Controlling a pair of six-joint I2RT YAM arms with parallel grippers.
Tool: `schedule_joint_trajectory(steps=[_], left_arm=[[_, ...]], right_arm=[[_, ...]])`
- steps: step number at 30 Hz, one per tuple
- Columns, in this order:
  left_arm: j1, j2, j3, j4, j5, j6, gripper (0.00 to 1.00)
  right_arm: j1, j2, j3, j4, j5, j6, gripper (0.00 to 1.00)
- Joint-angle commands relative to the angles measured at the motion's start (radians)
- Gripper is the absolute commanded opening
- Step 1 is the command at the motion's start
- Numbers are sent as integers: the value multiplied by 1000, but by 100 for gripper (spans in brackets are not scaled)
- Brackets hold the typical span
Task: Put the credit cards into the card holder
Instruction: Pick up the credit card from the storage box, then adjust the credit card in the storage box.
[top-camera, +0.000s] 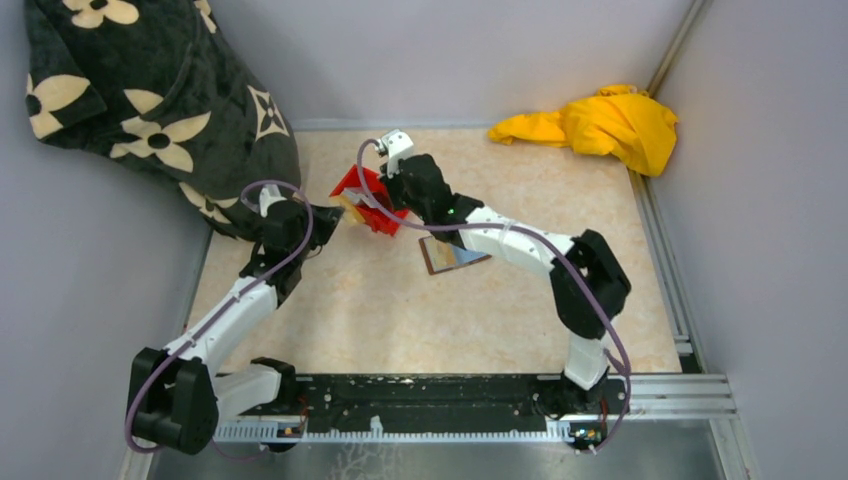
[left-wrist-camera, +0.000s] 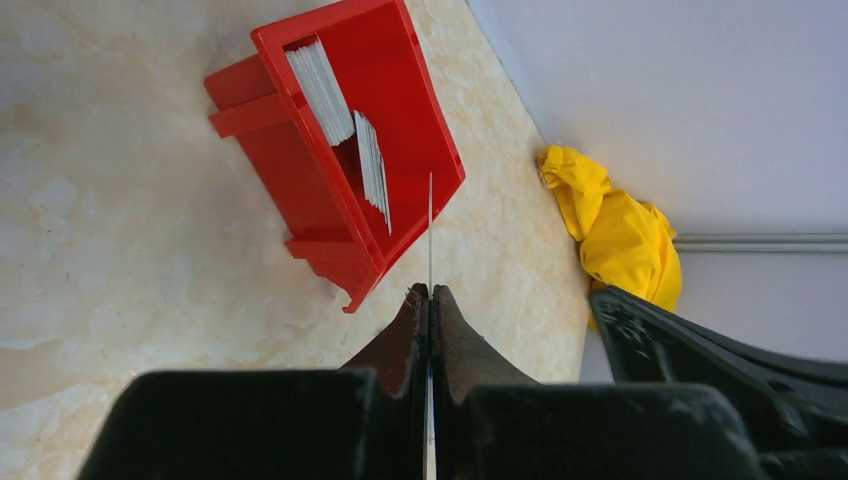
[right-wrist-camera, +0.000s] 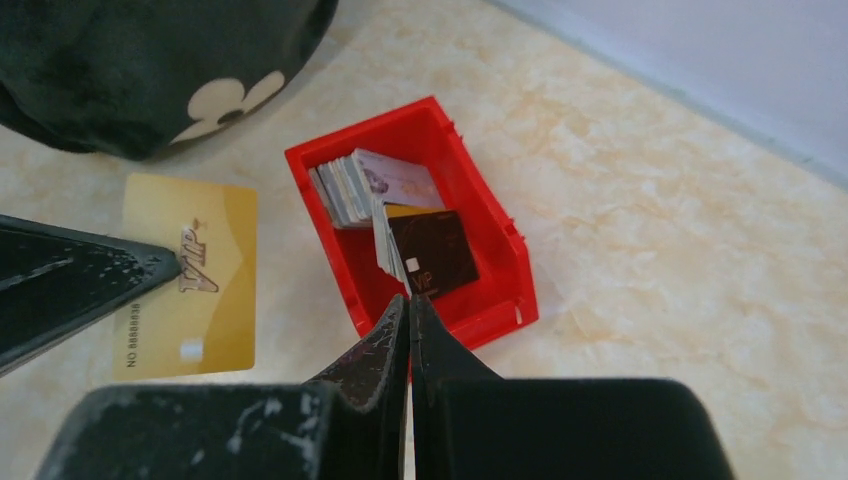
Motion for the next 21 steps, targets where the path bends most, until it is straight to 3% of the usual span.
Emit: schedule_joint_trajectory(steps=[1,21], left_arm=[[9,13,-23,47,-39,45,0],[49,77,-36,82,15,76,0]], right_arm=[[-46,116,142,-192,-178,117,0],[-131,319,318,-343,-356,209,0]])
